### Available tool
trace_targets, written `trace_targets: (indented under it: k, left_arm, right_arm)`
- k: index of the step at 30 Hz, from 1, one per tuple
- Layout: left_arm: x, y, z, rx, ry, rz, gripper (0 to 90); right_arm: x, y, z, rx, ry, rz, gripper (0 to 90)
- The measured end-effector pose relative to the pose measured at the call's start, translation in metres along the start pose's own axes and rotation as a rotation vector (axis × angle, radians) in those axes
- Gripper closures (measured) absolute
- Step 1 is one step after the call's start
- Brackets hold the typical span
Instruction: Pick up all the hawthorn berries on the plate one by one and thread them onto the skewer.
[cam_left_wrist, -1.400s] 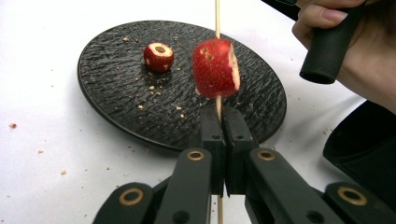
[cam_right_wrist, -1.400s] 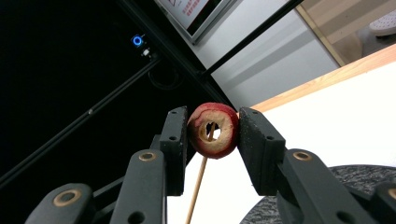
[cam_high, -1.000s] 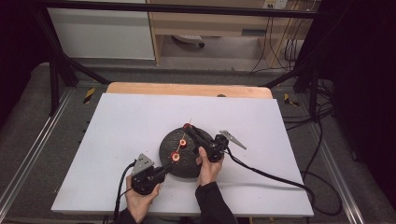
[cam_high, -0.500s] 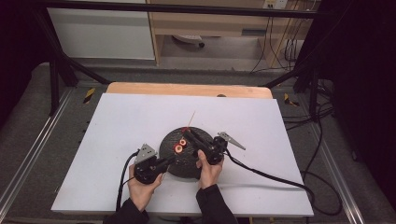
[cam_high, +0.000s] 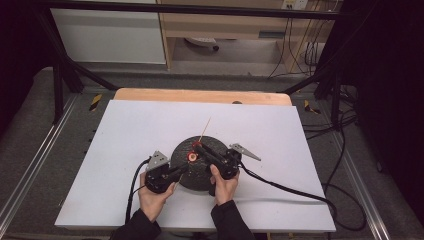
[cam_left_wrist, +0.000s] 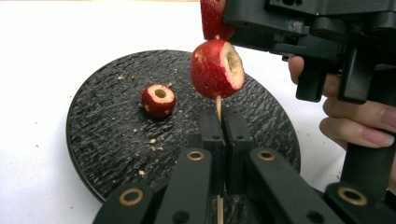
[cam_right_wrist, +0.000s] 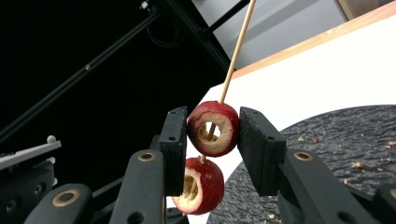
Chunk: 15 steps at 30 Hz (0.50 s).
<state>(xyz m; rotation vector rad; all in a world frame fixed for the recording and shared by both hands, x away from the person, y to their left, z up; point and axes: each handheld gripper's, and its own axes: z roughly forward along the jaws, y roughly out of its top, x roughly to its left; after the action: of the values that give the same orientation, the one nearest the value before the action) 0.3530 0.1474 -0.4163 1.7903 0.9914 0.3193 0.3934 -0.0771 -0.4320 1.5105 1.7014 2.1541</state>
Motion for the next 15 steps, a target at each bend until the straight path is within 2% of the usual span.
trace_targets:
  k: [6, 10, 12, 15]
  left_arm:
    - [0.001, -0.001, -0.002, -0.001, -0.009, 0.004, 88.2]
    - [0.004, -0.004, -0.007, 0.003, -0.011, 0.013, 88.2]
    - [0.007, -0.006, -0.011, 0.008, -0.014, 0.013, 88.2]
    - [0.012, -0.008, -0.017, 0.012, -0.012, 0.019, 88.2]
  right_arm:
    - [0.001, 0.001, -0.001, 0.02, -0.004, -0.015, 61.3]
    - [0.003, 0.007, -0.005, 0.033, -0.009, -0.059, 55.3]
    - [0.004, 0.01, -0.007, 0.05, -0.026, -0.095, 51.1]
    - [0.001, 0.016, -0.01, 0.081, -0.041, -0.14, 41.3]
